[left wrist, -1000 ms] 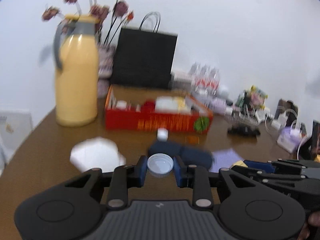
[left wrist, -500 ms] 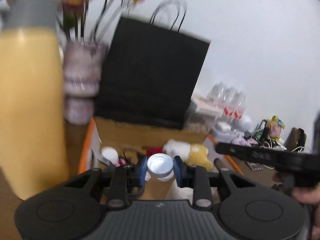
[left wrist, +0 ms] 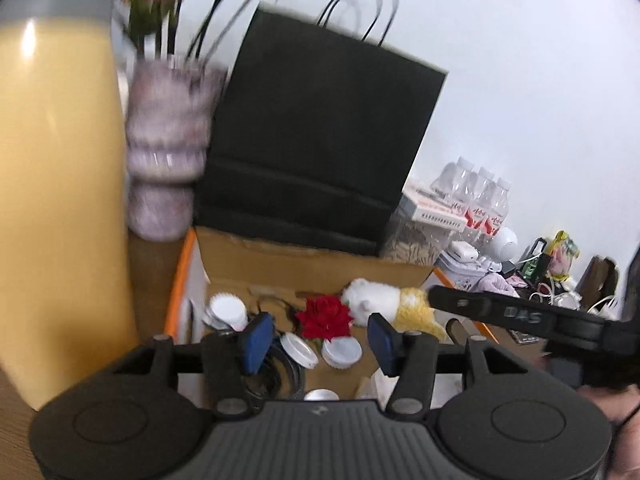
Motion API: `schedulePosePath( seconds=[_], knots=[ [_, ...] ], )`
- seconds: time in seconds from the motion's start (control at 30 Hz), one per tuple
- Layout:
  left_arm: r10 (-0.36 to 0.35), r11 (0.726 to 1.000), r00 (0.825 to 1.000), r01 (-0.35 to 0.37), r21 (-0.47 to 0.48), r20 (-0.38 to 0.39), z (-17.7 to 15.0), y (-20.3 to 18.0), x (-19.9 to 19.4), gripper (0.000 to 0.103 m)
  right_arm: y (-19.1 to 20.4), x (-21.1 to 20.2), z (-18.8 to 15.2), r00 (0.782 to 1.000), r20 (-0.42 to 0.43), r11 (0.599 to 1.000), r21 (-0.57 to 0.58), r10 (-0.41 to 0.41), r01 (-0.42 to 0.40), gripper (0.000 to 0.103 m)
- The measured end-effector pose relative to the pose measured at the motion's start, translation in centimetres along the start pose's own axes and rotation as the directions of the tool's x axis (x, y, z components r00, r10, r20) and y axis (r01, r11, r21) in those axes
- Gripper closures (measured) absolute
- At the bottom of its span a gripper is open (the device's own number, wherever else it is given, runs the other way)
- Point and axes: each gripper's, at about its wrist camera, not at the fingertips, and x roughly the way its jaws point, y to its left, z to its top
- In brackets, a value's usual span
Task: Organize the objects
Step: 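Carry the bottle cap and yellow block into the box and open both grippers, then withdraw both grippers from the box back over the table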
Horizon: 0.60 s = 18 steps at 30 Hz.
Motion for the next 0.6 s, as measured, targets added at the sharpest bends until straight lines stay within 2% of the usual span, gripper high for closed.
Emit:
schedulePosePath(
  seconds=[0.03,0.1,0.13,0.27,0.33,0.43,0.5,0.6],
  knots=[
    [0.009,1.000,1.000,-0.010,0.029,0.029,0.2,-0.6,-1.3,0.046,0.4,-1.1,0.3,1.000,0.007,1.000,-0.019,0.000,0.000,0.053],
    [-0.013,0.996,0.995,0.004,0.093,0.103,-0.1,-1.8,-4.7,0.022,1.6,-4.1,0.4,1.000,0.021,0.997,-0.075,-0.012,0.013,0.043],
    [-0.023,0.994,0.992,0.010,0.105,0.126,-0.3,-2.3,-5.9,0.019,2.0,-5.5,0.2,0.999,0.034,0.995,-0.099,-0.020,0.023,0.040],
    [-0.039,0.987,0.991,0.018,0.160,0.127,-2.0,-4.4,-10.7,0.018,2.9,-12.2,-1.7,0.993,0.098,0.989,-0.129,-0.063,0.076,0.025],
    [-0.046,0.978,0.989,0.016,0.209,0.139,-3.7,-5.5,-13.1,0.015,3.0,-15.1,-3.5,0.993,0.106,0.989,-0.131,-0.058,0.071,0.020],
    [-0.040,0.973,0.983,-0.002,0.231,0.178,-7.3,-6.2,-16.6,0.013,3.3,-18.9,-7.5,0.996,0.085,0.988,-0.147,-0.033,0.045,0.013],
    [0.012,0.971,0.986,-0.051,0.232,0.167,-10.1,-6.3,-18.3,0.013,3.3,-21.3,-10.6,0.998,0.059,0.989,-0.143,-0.032,0.040,0.010],
    [0.108,0.973,0.989,-0.127,0.195,0.105,-14.6,-6.2,-20.3,0.014,3.5,-24.8,-15.4,1.000,0.003,0.991,-0.131,-0.013,0.014,0.005]
  ],
)
